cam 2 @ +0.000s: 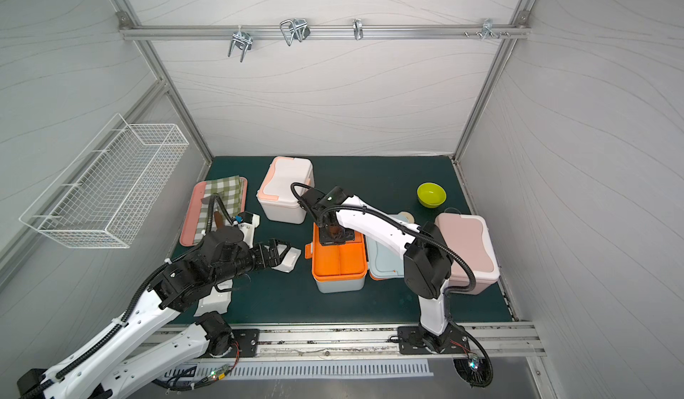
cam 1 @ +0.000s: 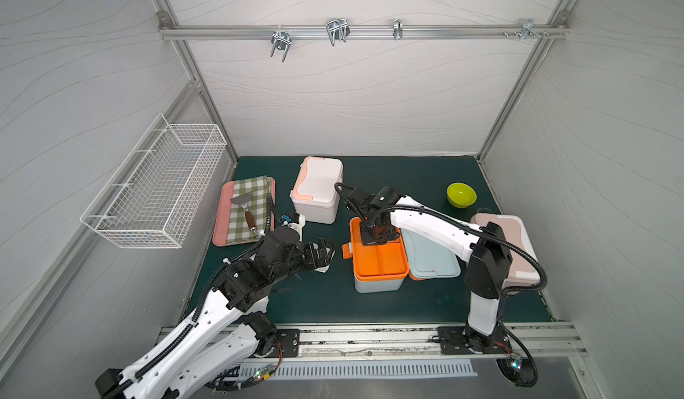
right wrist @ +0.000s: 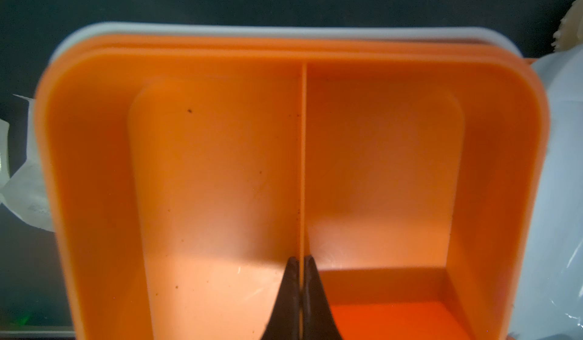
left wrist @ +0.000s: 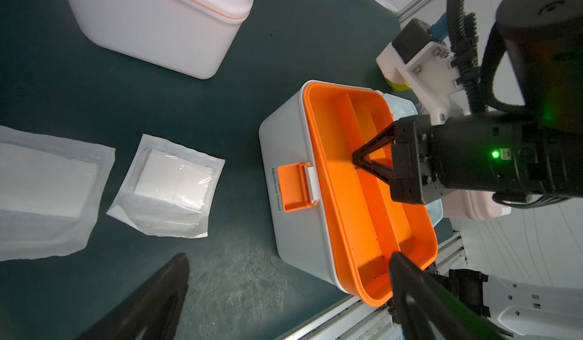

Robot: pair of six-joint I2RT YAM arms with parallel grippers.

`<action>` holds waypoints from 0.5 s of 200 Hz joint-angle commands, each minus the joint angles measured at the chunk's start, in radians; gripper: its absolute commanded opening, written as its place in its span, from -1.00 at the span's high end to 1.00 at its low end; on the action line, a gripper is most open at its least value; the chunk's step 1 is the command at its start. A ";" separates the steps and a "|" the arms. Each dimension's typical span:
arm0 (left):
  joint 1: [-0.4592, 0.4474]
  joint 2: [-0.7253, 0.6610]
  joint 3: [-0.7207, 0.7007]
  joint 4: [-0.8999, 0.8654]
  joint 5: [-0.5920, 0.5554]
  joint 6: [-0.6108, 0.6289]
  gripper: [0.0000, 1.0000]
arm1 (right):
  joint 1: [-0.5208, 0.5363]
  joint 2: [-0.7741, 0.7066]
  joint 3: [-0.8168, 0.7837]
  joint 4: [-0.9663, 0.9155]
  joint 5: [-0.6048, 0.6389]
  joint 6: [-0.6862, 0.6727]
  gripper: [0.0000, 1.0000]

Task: Open first aid kits and take out gauze
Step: Place the compartment layer in the first aid kit.

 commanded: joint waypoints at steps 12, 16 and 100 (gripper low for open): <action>0.003 -0.023 0.001 0.005 -0.004 -0.018 -0.98 | -0.005 -0.021 -0.028 0.028 0.038 0.013 0.99; 0.004 -0.023 -0.001 0.005 -0.004 -0.020 -0.98 | -0.006 -0.021 -0.027 0.029 0.038 0.013 0.99; 0.005 0.010 0.022 -0.002 0.010 -0.028 -0.97 | 0.002 -0.064 -0.059 0.062 0.078 0.027 0.99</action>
